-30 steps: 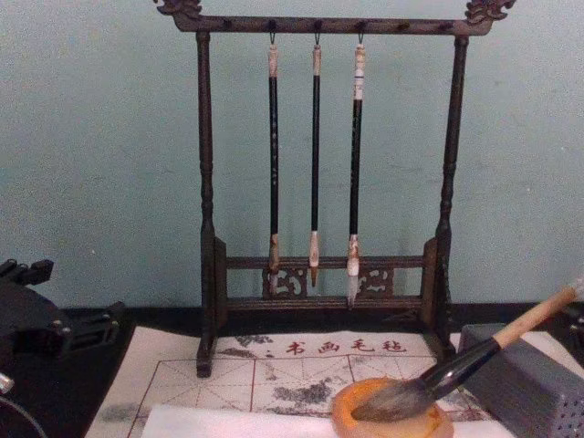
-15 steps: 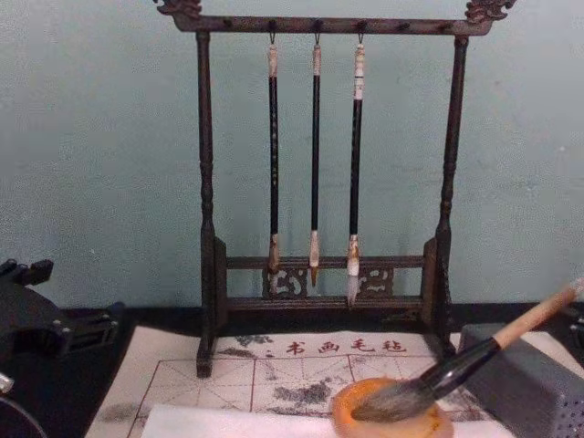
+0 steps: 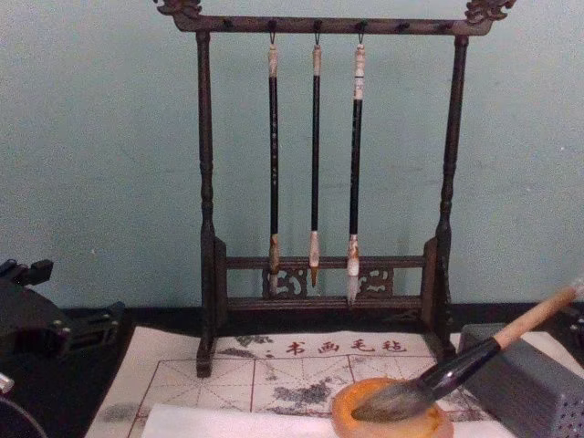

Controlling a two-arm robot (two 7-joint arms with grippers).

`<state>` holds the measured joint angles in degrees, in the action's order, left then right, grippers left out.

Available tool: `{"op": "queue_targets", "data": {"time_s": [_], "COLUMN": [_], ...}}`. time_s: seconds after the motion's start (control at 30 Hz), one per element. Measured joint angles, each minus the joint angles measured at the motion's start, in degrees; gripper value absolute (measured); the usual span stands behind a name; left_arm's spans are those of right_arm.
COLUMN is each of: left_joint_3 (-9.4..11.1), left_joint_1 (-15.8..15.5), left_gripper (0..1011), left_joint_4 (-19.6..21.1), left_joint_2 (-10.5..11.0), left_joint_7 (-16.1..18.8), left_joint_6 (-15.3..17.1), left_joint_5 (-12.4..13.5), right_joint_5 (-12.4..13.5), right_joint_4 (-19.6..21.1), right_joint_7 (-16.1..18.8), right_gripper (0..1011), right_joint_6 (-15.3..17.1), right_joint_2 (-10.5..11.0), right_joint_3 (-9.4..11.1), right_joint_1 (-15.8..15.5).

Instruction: Pick up the brush from the inkstone, write on the paper, then place the brush back to its original position.

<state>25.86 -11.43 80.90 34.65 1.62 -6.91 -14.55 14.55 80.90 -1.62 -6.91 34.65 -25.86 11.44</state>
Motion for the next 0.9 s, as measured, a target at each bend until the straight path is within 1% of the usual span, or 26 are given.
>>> {"op": "queue_targets", "data": {"time_s": [0.83,0.9], "left_joint_3": [0.0,0.0], "left_joint_1": [0.0,0.0], "left_gripper": [1001,1001], "left_joint_4": [0.0,0.0], "left_joint_2": [0.0,0.0], "left_joint_7": [0.0,0.0], "left_joint_6": [0.0,0.0], "left_joint_5": [0.0,0.0], "right_joint_5": [0.0,0.03], "right_joint_4": [0.0,0.01], "right_joint_7": [0.0,0.17], "right_gripper": [1002,1002], "right_joint_6": [0.0,0.0], "right_joint_2": [0.0,-0.13], "right_joint_3": [0.0,0.26], "right_joint_1": [0.0,-0.13]}}
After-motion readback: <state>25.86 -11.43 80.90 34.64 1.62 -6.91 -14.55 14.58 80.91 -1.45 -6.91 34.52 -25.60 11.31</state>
